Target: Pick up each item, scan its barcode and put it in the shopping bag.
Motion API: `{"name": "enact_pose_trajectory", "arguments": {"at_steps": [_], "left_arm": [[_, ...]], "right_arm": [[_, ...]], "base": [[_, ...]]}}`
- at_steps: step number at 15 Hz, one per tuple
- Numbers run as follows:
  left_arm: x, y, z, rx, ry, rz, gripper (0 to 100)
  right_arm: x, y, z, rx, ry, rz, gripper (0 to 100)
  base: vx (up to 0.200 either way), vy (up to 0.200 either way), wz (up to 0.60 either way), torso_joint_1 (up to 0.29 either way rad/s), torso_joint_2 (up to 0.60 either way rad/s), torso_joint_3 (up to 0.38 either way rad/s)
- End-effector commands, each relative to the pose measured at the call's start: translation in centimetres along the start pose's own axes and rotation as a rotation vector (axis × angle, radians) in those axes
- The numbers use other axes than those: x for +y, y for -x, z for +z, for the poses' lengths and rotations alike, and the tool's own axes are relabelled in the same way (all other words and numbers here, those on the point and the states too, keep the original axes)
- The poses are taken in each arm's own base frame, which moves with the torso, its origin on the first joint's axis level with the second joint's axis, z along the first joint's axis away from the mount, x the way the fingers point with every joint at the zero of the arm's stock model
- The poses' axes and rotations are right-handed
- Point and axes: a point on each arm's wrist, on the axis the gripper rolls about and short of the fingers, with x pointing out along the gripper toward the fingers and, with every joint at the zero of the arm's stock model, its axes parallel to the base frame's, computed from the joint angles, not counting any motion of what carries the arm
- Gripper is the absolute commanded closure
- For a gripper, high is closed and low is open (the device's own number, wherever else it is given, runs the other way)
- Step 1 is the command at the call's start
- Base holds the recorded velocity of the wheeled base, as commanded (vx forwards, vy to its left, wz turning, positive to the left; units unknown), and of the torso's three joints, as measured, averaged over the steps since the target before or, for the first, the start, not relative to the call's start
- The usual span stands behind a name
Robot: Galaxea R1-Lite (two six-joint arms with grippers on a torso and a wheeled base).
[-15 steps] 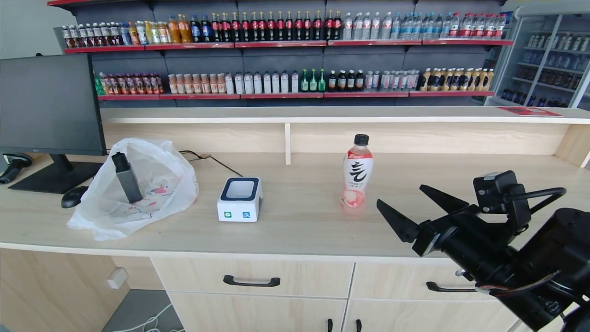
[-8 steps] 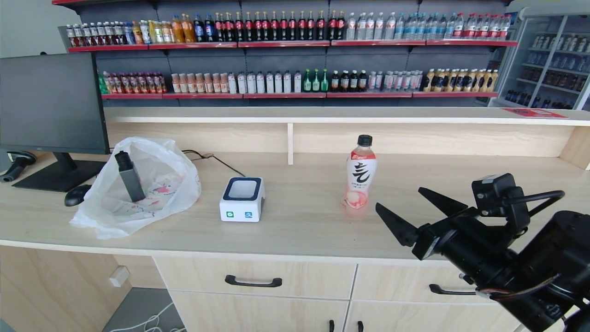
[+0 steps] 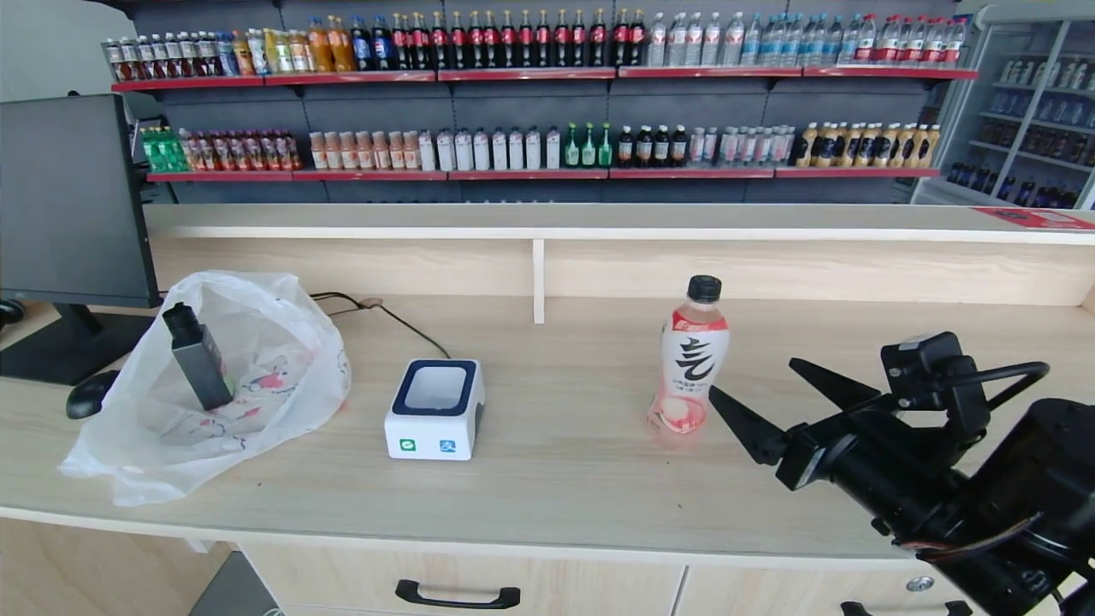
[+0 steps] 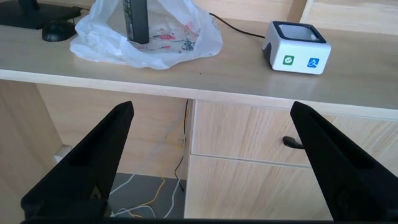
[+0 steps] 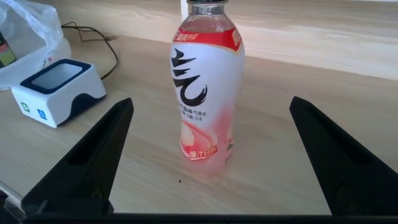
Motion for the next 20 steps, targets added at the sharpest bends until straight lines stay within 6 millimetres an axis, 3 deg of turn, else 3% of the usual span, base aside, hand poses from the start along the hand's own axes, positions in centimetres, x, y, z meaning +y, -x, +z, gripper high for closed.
{"name": "enact_pose_trajectory", "arguments": {"at_steps": [1,5,9,13,15,20], "left_arm": [[0.0,0.0,0.0,-0.001,0.0,-0.001,0],[0.0,0.0,0.0,-0.001,-0.001,0.001,0],[0.0,0.0,0.0,-0.001,-0.001,0.001,0],[0.0,0.0,0.0,-0.001,-0.001,0.001,0],[0.0,0.0,0.0,-0.001,-0.001,0.001,0],[0.0,0.0,0.0,-0.001,-0.001,0.001,0]], "right_arm": [[-0.2,0.6,-0.3,0.019,0.004,-0.017,0],[0.0,-0.5,-0.8,0.031,-0.011,-0.185,0],[0.5,-2.7,-2.4,0.068,-0.027,-0.187,0],[2.7,-3.1,-3.1,0.087,-0.032,-0.113,0],[2.5,-4.6,-3.2,0.063,-0.039,-0.191,0],[2.6,-5.7,-4.1,0.077,-0.041,-0.205,0]], "base": [[0.0,0.0,0.0,0.0,0.0,0.0],[0.0,0.0,0.0,0.0,0.0,0.0],[0.0,0.0,0.0,0.0,0.0,0.0],[0.0,0.0,0.0,0.0,0.0,0.0],[0.0,0.0,0.0,0.0,0.0,0.0],[0.0,0.0,0.0,0.0,0.0,0.0]]}}
